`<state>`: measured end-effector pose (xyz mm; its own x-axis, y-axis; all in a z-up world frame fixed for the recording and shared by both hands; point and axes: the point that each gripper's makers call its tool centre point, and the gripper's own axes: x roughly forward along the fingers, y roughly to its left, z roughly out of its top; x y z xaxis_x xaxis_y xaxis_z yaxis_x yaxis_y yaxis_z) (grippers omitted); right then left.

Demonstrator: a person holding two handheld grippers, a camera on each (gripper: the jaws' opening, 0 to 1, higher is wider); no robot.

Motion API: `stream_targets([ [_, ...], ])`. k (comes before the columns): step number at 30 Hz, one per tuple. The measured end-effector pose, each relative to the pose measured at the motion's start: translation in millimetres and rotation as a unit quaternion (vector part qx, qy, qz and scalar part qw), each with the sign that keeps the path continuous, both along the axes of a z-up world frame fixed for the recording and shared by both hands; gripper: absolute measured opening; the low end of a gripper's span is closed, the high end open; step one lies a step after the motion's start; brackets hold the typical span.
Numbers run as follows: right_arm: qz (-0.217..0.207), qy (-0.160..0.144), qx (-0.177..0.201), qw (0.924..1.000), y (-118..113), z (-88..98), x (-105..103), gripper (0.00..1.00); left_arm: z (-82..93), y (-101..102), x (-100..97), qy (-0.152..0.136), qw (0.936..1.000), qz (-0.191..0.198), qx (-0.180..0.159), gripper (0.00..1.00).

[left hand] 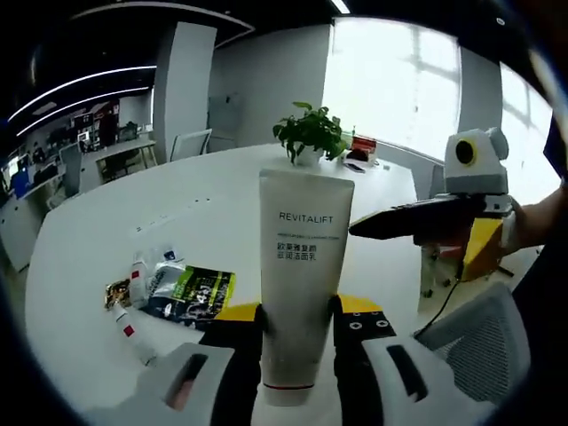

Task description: Arrange the skincare products in the storage area until every visible bottle or jar stands upright without overlapping.

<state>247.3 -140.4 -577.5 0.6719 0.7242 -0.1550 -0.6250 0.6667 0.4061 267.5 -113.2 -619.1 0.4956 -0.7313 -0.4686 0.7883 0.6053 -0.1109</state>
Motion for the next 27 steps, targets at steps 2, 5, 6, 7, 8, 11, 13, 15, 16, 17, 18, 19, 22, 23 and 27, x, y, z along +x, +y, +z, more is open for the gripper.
stream_targets([
  [2, 0.005, 0.004, 0.008, 1.0, 6, 2.0, 0, 0.62, 0.0, 3, -3.8, -0.003, 1.0, 0.002, 0.0, 0.35],
  [5, 0.01, 0.005, 0.024, 0.9997, 14, 7.9, -1, 0.55, 3.8, 0, -17.3, 0.0, 0.9999, -0.004, -0.011, 0.35],
  [6, 0.01, 0.007, 0.024, 0.9996, 15, 8.0, -1, 0.54, 4.7, -1, -19.9, -0.001, 0.9999, -0.004, -0.01, 0.35],
  [7, 0.011, 0.008, 0.024, 0.9996, 17, 7.5, -1, 0.54, 5.9, -2, -22.0, -0.004, 1.0, -0.004, -0.008, 0.35],
  [8, 0.011, 0.009, 0.023, 0.9996, 19, 7.1, -1, 0.53, 7.0, -1, -23.1, -0.006, 1.0, -0.001, -0.008, 0.35],
  [11, 0.005, 0.029, 0.033, 0.999, 19, 4.2, -2, 0.44, 11.8, -2, -25.5, -0.012, 0.9998, 0.004, -0.016, 0.35],
  [13, -0.003, 0.043, 0.05, 0.9978, 20, 4.2, -2, 0.38, 14.4, -4, -27.7, -0.017, 0.9996, 0.005, -0.024, 0.35],
  [15, 0.004, 0.054, 0.053, 0.9971, 23, 3.4, -6, 0.31, 16.3, -7, -35.0, -0.023, 0.9995, 0.007, -0.018, 0.35],
  [16, 0.006, 0.052, 0.049, 0.9974, 24, 3.4, -8, 0.3, 16.4, -9, -36.8, -0.024, 0.9995, 0.008, -0.017, 0.35],
  [17, 0.003, 0.044, 0.036, 0.9984, 24, 2.9, -11, 0.29, 16.6, -8, -37.8, -0.024, 0.9995, 0.011, -0.016, 0.35],
  [18, 0.005, 0.046, 0.034, 0.9983, 24, 2.3, -12, 0.27, 17.0, -8, -38.9, -0.025, 0.9995, 0.012, -0.018, 0.35],
  [19, 0.003, 0.048, 0.031, 0.9984, 22, 0.0, -12, 0.25, 17.8, -7, -39.9, -0.024, 0.9994, 0.015, -0.02, 0.35],
  [22, 0.001, 0.042, -0.016, 0.999, 16, -9.2, -11, 0.17, 20.5, -8, -45.3, -0.024, 0.9992, 0.02, -0.024, 0.35],
  [23, 0.012, 0.041, 0.0, 0.9991, 21, -2.8, -16, 0.16, 20.9, -9, -48.9, -0.025, 0.9992, 0.022, -0.022, 0.35],
  [27, 0.003, 0.025, 0.006, 0.9997, 22, 4.9, -23, 0.15, 29.9, -7, -54.4, -0.03, 0.9985, 0.029, -0.035, 0.36],
])
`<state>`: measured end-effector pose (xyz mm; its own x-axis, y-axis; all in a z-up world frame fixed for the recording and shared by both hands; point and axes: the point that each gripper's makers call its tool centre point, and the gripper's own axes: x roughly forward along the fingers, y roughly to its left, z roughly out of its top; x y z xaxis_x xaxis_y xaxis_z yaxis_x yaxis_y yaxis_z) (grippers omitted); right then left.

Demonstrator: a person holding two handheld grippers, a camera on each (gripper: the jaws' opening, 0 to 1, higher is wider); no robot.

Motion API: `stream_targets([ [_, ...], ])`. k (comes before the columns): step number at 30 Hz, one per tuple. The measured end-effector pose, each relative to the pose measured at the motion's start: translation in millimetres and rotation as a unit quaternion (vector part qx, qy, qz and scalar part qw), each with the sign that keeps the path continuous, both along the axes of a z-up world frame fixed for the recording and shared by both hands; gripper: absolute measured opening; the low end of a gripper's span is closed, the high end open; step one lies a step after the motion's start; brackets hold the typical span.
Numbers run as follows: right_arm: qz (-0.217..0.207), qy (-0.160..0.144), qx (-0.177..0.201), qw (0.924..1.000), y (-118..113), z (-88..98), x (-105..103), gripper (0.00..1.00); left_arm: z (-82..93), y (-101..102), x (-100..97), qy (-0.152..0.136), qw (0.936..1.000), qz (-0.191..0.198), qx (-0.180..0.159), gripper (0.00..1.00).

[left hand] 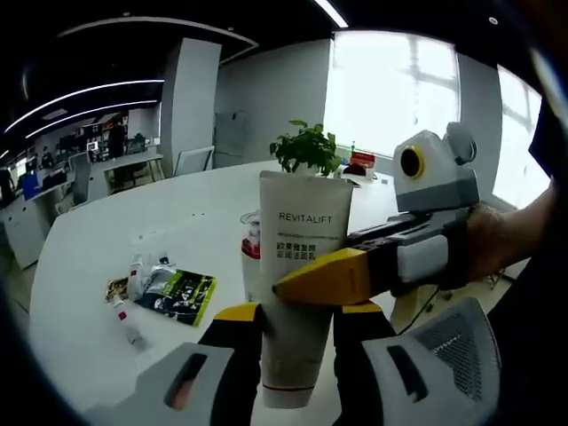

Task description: Arrange the skincare products in the storage area until every visible bottle or jar stands upright without overlapping.

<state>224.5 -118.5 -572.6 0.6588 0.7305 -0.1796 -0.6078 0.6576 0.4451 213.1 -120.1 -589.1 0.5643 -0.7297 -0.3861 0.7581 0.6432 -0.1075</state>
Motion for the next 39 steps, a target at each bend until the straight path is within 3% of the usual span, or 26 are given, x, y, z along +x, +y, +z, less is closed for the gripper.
stream_targets([
  [3, 0.024, 0.008, -0.015, 0.9996, 3, -2.4, -5, 0.13, -1.6, -1, -5.0, 0.001, 1.0, 0.003, 0.0, 0.37],
  [5, 0.046, -0.016, -0.036, 0.9982, 6, -2.7, -9, 0.13, -4.2, 0, -8.8, 0.006, 0.9999, 0.006, -0.006, 0.37],
  [7, 0.064, -0.023, -0.048, 0.9965, 9, -3.8, -16, 0.12, -5.9, 0, -14.4, -0.004, 1.0, -0.001, 0.001, 0.37],
  [11, 0.105, -0.042, -0.07, 0.9911, 13, -7.3, -24, 0.12, -15.9, 7, -24.9, 0.001, 0.9989, -0.031, 0.035, 0.35],
  [13, 0.118, -0.046, -0.078, 0.9889, 13, -10.8, -23, 0.12, -13.6, 10, -30.6, 0.0, 0.9987, -0.041, 0.031, 0.38],
  [17, 0.172, -0.089, -0.118, 0.9739, 14, -16.6, -26, 0.12, -5.8, 24, -38.6, 0.01, 0.9986, -0.046, 0.025, 0.44],
  [20, 0.224, -0.123, -0.151, 0.9548, 16, -21.6, -31, 0.12, 6.9, 32, -40.9, 0.002, 0.9979, -0.056, 0.034, 0.43],
  [22, 0.256, -0.143, -0.16, 0.9427, 19, -21.7, -35, 0.12, 24.1, 29, -43.3, -0.006, 0.9964, -0.078, 0.033, 0.43],
  [26, 0.308, -0.17, -0.166, 0.9211, 26, -20.1, -48, 0.12, 41.3, 23, -43.6, -0.032, 0.9891, -0.129, 0.063, 0.4],
  [30, 0.344, -0.182, -0.16, 0.9074, 31, -15.5, -60, 0.12, 43.5, 15, -47.7, -0.034, 0.9801, -0.177, 0.084, 0.36],
  [37, 0.378, -0.186, -0.151, 0.8942, 37, -10.6, -72, 0.12, 36.2, 5, -54.0, -0.031, 0.9653, -0.239, 0.101, 0.24],
  [39, 0.383, -0.184, -0.151, 0.8926, 37, -10.6, -74, 0.12, 38.3, 1, -55.7, -0.029, 0.9646, -0.245, 0.092, 0.22],
])
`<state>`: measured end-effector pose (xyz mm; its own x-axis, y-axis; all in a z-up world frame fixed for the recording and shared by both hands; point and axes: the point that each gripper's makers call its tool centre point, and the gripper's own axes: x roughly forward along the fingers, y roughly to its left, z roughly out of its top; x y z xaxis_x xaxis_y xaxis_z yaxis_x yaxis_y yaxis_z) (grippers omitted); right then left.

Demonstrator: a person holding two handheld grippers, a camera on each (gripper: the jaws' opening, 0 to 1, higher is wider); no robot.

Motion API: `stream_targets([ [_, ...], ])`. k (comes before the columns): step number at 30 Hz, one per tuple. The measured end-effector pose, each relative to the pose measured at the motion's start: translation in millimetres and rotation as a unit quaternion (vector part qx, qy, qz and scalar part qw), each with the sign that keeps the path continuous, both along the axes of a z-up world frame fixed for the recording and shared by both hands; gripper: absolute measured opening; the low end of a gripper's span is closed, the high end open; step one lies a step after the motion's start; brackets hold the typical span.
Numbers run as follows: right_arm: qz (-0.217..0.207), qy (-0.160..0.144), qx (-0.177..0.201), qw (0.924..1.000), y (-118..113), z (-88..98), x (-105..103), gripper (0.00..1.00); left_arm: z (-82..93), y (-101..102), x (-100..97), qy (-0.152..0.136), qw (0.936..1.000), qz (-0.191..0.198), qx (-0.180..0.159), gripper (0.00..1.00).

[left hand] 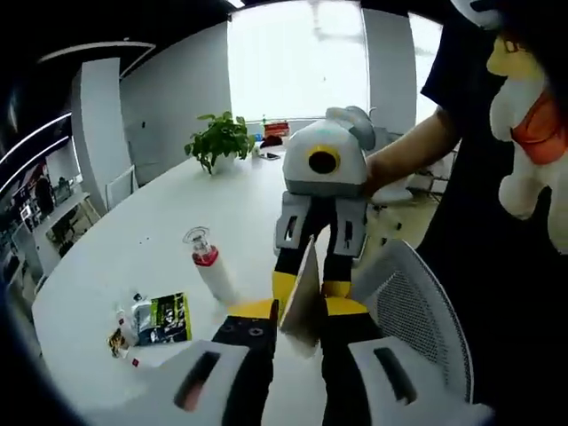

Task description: Arrange the skincare products in the storage area until every visible bottle or jar stands upright without overlapping.

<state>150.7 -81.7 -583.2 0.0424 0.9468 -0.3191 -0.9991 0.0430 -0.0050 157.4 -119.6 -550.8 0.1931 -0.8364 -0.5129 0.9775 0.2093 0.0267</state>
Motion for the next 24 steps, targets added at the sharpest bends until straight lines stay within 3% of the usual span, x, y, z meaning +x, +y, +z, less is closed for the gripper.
stream_targets([
  [10, 0.005, 0.0, -0.006, 1.0, -7, 2.6, -1, 0.15, 3.4, -8, -6.2, -0.01, 0.9991, -0.04, 0.011, 0.12],
  [16, -0.01, 0.029, 0.065, 0.9974, -9, 26.7, -2, 0.18, 30.2, -12, -3.0, 0.001, 0.9982, -0.047, -0.038, 0.11],
  [20, -0.017, 0.029, 0.04, 0.9987, -10, 13.6, -1, 0.2, 45.6, -13, -2.7, -0.005, 0.997, -0.057, -0.053, 0.11],
  [24, -0.035, 0.047, 0.072, 0.9957, -9, 19.9, 3, 0.2, 53.4, -15, -2.0, -0.009, 0.9963, -0.061, -0.06, 0.11],
])
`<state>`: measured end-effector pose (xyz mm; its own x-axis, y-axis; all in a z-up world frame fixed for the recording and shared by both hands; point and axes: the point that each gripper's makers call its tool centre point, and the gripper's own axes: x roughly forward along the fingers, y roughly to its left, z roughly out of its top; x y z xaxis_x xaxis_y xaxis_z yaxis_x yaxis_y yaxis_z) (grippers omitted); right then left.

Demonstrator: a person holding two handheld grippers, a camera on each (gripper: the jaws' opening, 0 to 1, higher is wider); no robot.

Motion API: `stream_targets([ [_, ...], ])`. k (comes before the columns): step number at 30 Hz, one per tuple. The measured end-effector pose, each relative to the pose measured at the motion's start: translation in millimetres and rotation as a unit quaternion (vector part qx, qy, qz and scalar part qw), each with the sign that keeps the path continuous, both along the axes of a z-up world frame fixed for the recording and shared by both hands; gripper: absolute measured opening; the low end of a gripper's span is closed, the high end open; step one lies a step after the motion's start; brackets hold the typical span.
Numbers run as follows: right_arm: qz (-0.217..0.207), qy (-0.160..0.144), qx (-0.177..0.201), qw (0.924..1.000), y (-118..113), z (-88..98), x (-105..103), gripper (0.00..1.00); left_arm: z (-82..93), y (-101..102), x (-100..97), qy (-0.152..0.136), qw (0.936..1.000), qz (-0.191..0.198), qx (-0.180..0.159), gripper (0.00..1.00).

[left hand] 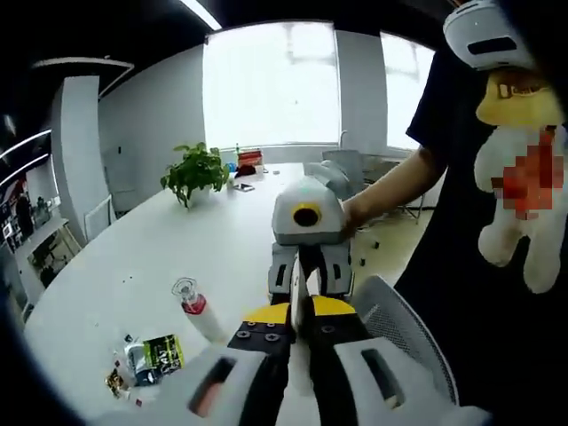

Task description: Arrange the skincare products in the storage area until every visible bottle or jar stands upright without overlapping.

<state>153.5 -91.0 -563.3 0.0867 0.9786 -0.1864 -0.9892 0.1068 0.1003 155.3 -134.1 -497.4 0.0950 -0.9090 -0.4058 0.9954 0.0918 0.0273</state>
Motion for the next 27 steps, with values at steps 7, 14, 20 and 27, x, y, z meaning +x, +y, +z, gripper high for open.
stream_targets([
  [7, 0.01, -0.016, -0.036, 0.9992, -3, -10.0, -2, 0.14, -15.2, -2, -4.7, -0.016, 0.9991, -0.021, 0.032, 0.16],
  [14, 0.015, -0.011, -0.046, 0.9987, -3, -14.7, -4, 0.13, -58.1, 5, -12.6, -0.023, 0.9891, -0.052, 0.136, 0.23],
  [20, 0.024, -0.03, -0.065, 0.9971, 2, -21.2, -2, 0.13, -51.2, 0, -0.7, -0.023, 0.9934, -0.035, 0.107, 0.19],
  [27, 0.02, -0.025, -0.076, 0.9966, -1, -32.0, 4, 0.15, -63.6, -2, 1.8, -0.021, 0.9922, -0.032, 0.119, 0.18],
])
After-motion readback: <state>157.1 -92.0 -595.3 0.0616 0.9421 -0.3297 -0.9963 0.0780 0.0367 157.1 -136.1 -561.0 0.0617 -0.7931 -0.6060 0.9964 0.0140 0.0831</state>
